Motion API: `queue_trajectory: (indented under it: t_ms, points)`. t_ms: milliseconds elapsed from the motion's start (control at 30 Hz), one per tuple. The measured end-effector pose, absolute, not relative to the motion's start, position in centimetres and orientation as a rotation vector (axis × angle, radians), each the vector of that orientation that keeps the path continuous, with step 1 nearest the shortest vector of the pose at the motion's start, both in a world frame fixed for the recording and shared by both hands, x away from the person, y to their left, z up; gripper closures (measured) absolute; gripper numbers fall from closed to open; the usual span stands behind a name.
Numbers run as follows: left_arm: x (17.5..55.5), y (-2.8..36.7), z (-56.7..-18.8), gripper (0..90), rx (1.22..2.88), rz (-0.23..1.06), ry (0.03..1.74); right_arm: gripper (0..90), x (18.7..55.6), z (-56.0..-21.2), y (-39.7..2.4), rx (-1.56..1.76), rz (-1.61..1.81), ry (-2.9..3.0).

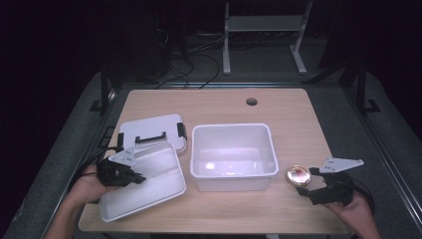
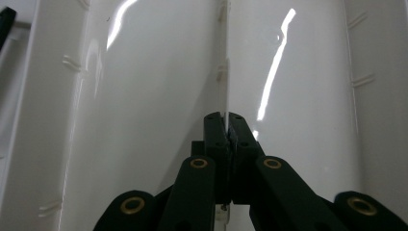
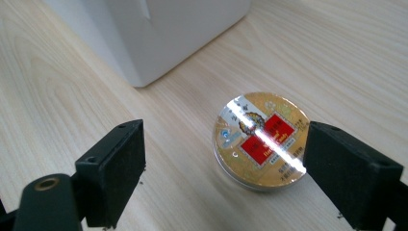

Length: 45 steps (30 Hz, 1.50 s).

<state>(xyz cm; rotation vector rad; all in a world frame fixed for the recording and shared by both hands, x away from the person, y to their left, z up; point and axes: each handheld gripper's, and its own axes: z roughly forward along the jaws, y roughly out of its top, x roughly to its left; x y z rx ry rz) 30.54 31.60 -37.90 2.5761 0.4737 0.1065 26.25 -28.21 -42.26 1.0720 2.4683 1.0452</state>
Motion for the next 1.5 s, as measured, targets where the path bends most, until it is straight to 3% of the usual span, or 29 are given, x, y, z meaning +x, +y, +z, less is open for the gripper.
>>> queue_trajectory:
  t_ms: [567, 1067, 1467, 1500]
  points:
    - [30.7, 31.6, -42.2, 89.0, 2.609, 0.031, 0.506, 14.0, 27.0, -42.7, -28.6, 1.074, 0.966, 2.507]
    - [30.8, 31.4, -43.6, 88.8, 2.609, 0.021, 0.523, 13.5, 27.5, -42.6, -28.4, 1.064, 0.946, 2.515]
    - [30.3, 31.8, -43.2, 65.1, 2.562, 0.021, 0.510, 10.9, 28.6, -43.6, -28.5, 1.083, 0.874, 2.529]
    - [30.1, 31.9, -42.9, 57.8, 2.537, 0.039, 0.516, 10.8, 29.0, -43.9, -28.2, 1.075, 0.849, 2.543]
